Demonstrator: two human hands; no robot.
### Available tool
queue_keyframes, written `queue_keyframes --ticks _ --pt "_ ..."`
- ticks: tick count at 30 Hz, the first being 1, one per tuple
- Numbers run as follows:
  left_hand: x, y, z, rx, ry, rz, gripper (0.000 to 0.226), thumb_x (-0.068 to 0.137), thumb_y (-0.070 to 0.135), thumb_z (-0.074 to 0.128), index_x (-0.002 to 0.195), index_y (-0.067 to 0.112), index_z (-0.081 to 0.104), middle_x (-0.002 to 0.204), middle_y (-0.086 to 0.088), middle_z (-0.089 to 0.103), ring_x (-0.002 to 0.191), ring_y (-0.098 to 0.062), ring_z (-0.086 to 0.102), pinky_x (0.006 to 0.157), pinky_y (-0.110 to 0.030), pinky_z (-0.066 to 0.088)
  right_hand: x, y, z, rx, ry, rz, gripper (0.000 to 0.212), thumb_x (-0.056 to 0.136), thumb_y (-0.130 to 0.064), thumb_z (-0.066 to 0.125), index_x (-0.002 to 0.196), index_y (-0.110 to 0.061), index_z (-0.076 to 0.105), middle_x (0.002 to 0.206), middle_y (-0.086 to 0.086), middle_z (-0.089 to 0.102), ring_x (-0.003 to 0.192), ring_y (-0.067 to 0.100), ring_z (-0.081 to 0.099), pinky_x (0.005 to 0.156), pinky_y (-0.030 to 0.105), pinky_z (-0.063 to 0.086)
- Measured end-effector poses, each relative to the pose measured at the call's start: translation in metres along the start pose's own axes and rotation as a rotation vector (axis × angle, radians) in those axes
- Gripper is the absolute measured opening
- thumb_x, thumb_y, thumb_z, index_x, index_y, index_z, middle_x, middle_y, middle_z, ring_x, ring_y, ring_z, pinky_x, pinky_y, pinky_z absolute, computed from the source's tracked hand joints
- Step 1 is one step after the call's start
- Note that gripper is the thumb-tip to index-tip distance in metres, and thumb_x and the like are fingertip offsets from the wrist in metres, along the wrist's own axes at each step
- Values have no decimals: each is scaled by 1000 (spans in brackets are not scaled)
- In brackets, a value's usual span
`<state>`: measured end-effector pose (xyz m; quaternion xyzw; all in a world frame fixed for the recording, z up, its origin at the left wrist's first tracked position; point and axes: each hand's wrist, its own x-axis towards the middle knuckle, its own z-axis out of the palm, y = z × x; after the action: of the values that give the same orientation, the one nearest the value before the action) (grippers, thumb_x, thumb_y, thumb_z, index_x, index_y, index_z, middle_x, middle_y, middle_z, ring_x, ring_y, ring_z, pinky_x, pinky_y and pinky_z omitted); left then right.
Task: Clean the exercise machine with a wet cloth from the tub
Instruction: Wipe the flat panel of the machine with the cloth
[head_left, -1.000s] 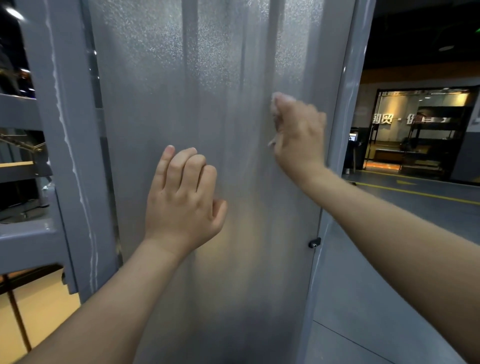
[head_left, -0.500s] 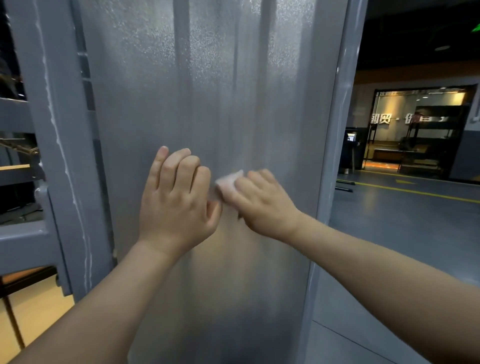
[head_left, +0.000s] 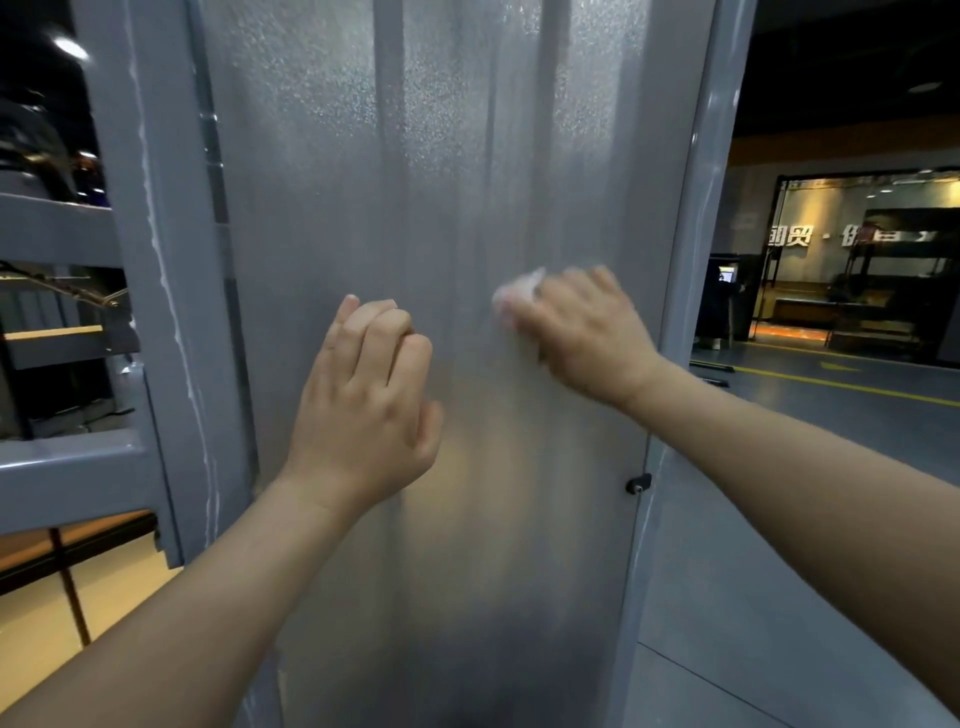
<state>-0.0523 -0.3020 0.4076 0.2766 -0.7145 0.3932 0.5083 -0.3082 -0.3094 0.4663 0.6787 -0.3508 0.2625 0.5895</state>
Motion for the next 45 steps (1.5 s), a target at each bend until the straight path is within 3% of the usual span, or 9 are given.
queue_keyframes --ticks 2,4,10,16,22,27,33,39,45 --pt "-3 -2 -5 3 18 -26 31 79 10 37 95 -3 61 108 -24 60 117 -42 49 118 -56 33 24 9 -4 143 50 488 55 75 -6 52 127 -25 51 101 6 66 80 35 55 73 40 34" --pt "-6 -3 -7 9 28 -50 37 85 14 29 94 -2 61 106 -24 61 116 -41 48 118 -56 34 36 -14 -4 228 107 650 54 74 -8 55 127 -20 52 101 8 66 81 36 54 73 39 29" --pt "-14 -11 -1 26 50 -10 37 88 15 31 91 -3 62 103 -24 61 113 -39 48 115 -56 38 10 -24 -4 65 -16 -439 40 98 -6 44 130 -17 64 96 10 61 73 28 49 65 39 37" --pt "-15 -12 2 28 65 -4 34 88 14 33 92 -3 62 103 -24 60 111 -41 50 115 -56 38 59 -3 -6 197 126 549 49 82 -12 46 128 -19 59 103 7 68 85 37 58 75 38 30" --pt "-17 -13 2 10 80 22 31 87 13 36 90 -3 62 101 -23 60 105 -39 49 116 -56 37 44 -19 -11 50 -26 -596 40 96 -6 48 130 -18 64 93 9 59 75 28 51 68 39 40" --pt "-19 -13 4 20 91 19 31 87 13 36 91 -2 63 100 -22 61 104 -39 48 116 -55 37 90 -3 -12 110 177 272 39 90 -11 52 127 -24 50 104 6 67 83 35 59 75 42 39" --pt "-25 -16 3 -17 128 28 16 82 5 47 89 0 60 100 -20 57 101 -38 48 115 -53 40 56 -40 -19 71 49 -645 33 100 -5 46 118 -17 71 87 9 59 69 28 52 63 39 38" --pt "-28 -15 6 -23 130 30 15 84 6 45 89 2 58 100 -20 57 100 -39 47 114 -49 41 109 -26 -10 106 206 149 39 90 -11 57 128 -22 61 106 4 69 83 33 59 74 39 34" --pt "-28 -14 0 -53 131 58 11 84 6 46 91 6 54 109 -17 50 109 -41 48 108 -46 41 111 -34 -18 45 139 -523 43 94 -2 48 127 -20 70 88 7 61 74 28 53 70 39 38"
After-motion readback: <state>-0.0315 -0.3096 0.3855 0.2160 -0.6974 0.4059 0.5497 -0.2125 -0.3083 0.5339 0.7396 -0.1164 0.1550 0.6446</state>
